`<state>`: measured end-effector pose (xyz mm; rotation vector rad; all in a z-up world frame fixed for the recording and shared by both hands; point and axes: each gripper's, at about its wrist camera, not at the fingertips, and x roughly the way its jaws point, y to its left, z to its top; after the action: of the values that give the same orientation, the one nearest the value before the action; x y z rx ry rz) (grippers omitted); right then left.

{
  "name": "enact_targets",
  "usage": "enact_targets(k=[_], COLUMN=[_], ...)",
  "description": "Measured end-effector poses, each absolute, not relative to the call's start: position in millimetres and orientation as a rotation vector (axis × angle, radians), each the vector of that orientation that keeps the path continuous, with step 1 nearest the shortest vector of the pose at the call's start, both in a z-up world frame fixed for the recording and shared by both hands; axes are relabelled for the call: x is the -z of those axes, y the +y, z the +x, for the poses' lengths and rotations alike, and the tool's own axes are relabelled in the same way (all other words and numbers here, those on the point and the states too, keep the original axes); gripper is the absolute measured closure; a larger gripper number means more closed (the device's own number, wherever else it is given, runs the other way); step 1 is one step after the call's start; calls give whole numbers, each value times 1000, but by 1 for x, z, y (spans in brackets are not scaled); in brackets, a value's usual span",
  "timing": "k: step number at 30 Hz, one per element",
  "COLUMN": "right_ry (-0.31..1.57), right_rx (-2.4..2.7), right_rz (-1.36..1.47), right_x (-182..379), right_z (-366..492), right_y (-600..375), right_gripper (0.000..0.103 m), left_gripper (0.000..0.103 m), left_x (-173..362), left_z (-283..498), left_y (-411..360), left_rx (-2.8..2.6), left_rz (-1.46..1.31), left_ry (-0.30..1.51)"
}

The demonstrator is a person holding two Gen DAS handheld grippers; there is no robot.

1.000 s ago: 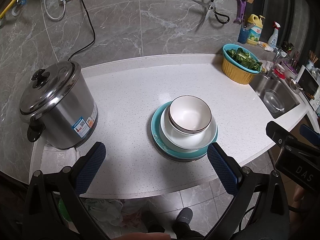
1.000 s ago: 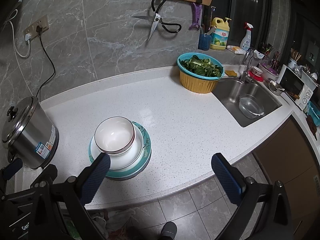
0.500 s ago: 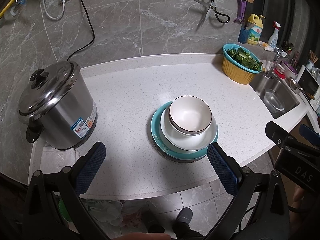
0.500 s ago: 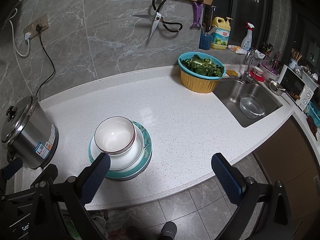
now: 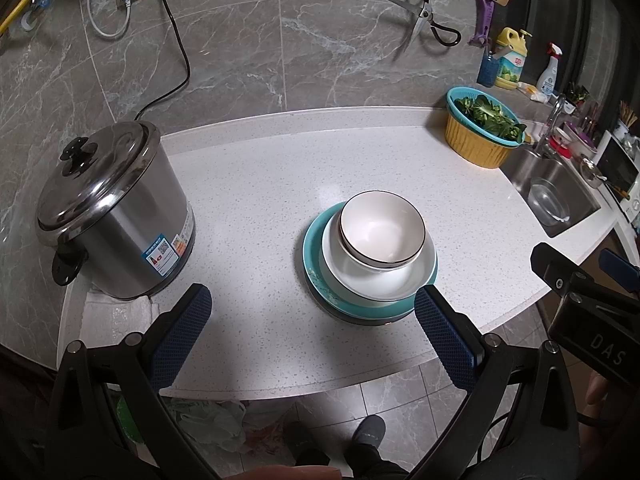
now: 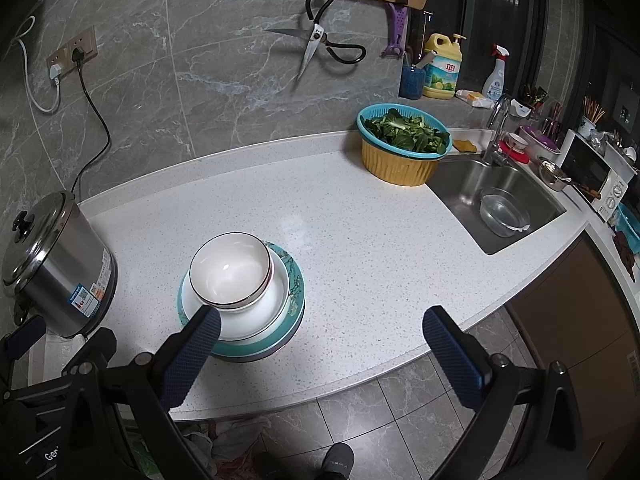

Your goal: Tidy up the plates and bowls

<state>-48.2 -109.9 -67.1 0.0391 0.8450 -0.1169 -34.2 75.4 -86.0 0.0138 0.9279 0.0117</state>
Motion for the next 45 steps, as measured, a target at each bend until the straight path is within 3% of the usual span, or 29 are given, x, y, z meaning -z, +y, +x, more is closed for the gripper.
enact_targets(k=[45], right_ry=[849], right_rx=[116], right_rz=[38], right_x=[67], right_z=[-47], right_y=[-110], right_gripper=[0], left_gripper=[0], left_x=[88], left_z=[-31], left_y=[77], left_rx=[-13], left_rz=[13], left_ry=[931])
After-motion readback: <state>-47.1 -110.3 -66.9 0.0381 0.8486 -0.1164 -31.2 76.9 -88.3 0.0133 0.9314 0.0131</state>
